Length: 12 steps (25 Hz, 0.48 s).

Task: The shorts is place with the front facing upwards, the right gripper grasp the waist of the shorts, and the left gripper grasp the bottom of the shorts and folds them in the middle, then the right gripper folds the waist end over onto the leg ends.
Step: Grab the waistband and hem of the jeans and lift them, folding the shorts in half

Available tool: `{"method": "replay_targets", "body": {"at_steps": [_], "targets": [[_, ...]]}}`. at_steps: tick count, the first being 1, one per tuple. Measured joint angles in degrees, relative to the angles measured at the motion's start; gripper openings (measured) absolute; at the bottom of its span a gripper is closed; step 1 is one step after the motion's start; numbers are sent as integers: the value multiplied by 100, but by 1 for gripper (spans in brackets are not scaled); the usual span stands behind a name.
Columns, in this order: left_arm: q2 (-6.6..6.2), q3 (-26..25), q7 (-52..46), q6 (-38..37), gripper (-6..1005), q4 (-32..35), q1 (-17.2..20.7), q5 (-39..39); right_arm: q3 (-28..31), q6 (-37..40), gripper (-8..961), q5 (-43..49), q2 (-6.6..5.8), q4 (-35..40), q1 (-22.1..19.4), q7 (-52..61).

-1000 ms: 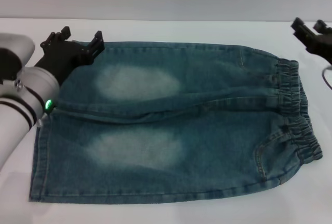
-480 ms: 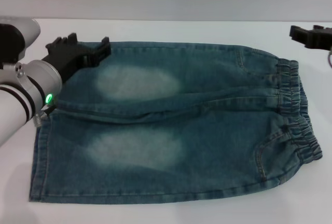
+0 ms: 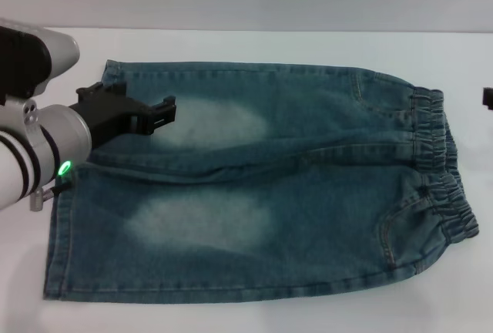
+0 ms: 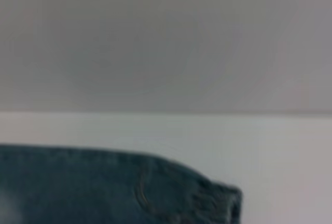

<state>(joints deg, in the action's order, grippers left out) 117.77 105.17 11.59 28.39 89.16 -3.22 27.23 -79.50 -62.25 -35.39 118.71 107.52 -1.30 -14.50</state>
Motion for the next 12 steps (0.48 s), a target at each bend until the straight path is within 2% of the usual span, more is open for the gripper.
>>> {"method": "replay_targets", "body": {"at_steps": [1,2,4,5,6,7,9,12], "targets": [[0,0,0,0,805,0,0,0,58,-68,713,-11,7,-41,-27,22],[6,71,332,201,805,428,262,0,105,-128,713,-23,11,-96,-45,52],[4,28,359,627,804,627,295,0,207,-278,713,-59,12,-176,-59,144],[4,-26,360,951,803,681,267,-1,270,-392,713,-80,10,-205,-59,184],[4,-26,360,951,802,681,267,-1,339,-506,713,-96,10,-216,-58,213],[5,-203,336,1703,802,789,162,-4,426,-630,713,-105,10,-215,-59,229],[8,-351,268,2258,801,876,118,-16,532,-796,714,-106,17,-188,-75,246],[15,-461,-29,2782,799,1128,171,-251,674,-943,714,-109,22,-197,-107,302]]}}
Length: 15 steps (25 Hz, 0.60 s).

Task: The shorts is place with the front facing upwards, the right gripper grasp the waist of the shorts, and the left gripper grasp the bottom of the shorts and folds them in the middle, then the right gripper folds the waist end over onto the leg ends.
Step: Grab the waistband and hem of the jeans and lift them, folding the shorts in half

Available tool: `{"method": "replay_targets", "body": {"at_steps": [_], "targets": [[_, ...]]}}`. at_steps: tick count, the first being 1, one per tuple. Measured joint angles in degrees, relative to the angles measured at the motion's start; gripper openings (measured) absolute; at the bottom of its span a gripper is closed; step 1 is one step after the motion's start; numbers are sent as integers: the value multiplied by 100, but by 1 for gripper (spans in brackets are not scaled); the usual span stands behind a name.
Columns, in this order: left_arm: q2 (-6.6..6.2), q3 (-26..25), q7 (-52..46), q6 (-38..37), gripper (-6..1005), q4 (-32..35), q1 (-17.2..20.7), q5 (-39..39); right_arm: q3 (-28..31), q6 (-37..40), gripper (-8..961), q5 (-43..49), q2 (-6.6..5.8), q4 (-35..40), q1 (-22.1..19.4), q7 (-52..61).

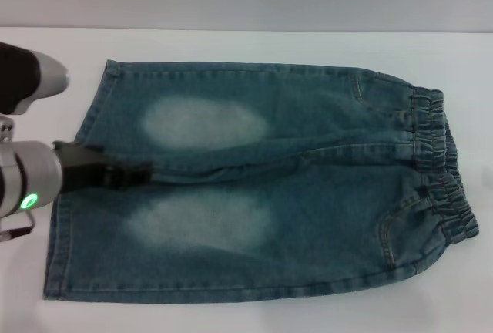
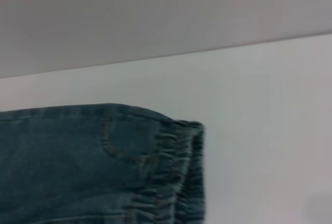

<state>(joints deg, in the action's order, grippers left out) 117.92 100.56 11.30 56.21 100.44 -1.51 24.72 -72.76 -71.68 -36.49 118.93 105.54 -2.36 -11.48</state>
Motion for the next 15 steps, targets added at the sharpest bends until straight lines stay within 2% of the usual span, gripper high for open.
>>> {"method": "replay_targets", "body": {"at_steps": [3,4,5,11,15], "targets": [[2,-28,-447,575,799,348,41,-498,75,-17,714,-8,9,-23,-73,47],[3,-28,-736,1101,800,580,28,-853,90,-16,714,-8,10,-31,-92,69],[3,-28,-736,1101,801,580,28,-853,100,-11,714,-8,11,-46,-106,91],[4,13,-1352,2365,805,785,-200,-1076,112,87,713,65,14,-226,-122,154],[9,43,-1581,2699,806,809,-257,-1123,111,169,713,74,16,-394,-122,159]]}}
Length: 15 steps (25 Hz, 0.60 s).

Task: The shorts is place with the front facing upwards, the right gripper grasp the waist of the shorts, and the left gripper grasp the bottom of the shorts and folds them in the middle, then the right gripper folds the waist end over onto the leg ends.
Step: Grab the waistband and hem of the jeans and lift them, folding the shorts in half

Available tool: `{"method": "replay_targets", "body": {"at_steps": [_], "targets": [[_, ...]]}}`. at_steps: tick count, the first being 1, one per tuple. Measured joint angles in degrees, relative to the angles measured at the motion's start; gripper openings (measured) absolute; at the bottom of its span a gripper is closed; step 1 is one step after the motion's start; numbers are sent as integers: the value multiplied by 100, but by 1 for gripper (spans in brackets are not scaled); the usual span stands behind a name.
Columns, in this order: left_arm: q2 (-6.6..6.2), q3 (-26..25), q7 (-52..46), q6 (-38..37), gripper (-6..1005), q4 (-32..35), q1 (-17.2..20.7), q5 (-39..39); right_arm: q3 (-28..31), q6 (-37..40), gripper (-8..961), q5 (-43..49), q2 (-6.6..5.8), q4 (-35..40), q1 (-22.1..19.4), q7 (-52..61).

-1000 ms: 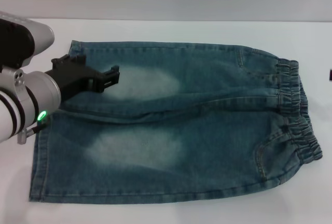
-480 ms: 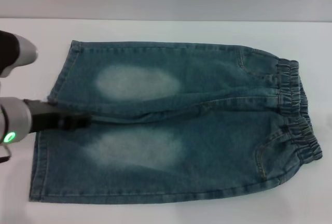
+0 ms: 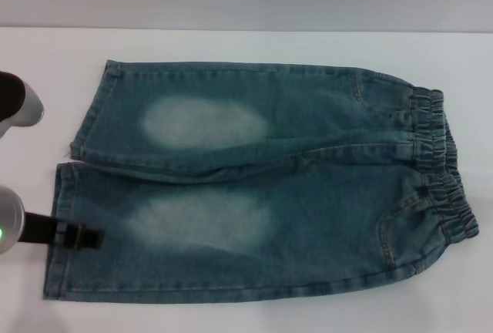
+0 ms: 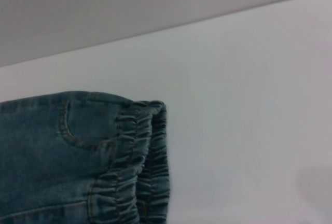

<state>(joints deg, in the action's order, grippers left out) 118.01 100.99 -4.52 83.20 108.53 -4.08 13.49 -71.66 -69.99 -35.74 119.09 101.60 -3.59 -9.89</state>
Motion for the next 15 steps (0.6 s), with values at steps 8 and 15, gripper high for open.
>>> {"method": "replay_targets", "body": {"at_steps": [8,15], "targets": [[5,326,-637,912,805,-18,-195,-335,13,13,713,8,-10,-62,40,-34],[22,472,-802,965,806,-148,-216,-247,21,12,712,15,-25,-53,67,-67]]}}
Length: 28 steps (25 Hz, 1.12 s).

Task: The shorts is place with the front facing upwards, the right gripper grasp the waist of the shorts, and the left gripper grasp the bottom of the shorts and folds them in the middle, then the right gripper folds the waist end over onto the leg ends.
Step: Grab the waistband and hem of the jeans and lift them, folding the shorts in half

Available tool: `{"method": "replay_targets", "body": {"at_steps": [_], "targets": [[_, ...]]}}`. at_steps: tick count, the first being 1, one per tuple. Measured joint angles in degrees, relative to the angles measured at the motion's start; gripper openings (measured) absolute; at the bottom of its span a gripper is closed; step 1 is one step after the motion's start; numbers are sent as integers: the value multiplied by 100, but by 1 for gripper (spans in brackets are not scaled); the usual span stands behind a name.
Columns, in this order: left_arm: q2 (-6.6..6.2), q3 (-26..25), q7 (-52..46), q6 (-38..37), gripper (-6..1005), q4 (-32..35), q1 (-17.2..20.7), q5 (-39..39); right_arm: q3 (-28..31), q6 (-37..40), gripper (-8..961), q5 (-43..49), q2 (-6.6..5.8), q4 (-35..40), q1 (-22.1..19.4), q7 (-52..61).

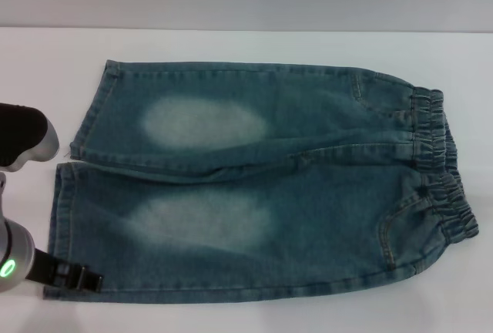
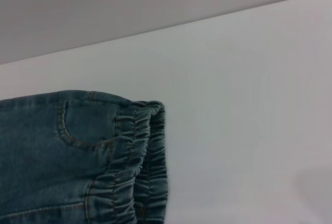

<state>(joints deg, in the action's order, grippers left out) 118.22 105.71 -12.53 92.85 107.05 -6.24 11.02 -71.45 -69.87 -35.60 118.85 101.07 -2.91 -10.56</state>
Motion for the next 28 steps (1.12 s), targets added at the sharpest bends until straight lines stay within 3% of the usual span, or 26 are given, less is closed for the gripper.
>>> {"method": "replay_targets", "body": {"at_steps": [28], "targets": [[-2,-22,-96,39,777,-747,-548,72,70,-47,710,1,-19,-42,187,-103]]}}
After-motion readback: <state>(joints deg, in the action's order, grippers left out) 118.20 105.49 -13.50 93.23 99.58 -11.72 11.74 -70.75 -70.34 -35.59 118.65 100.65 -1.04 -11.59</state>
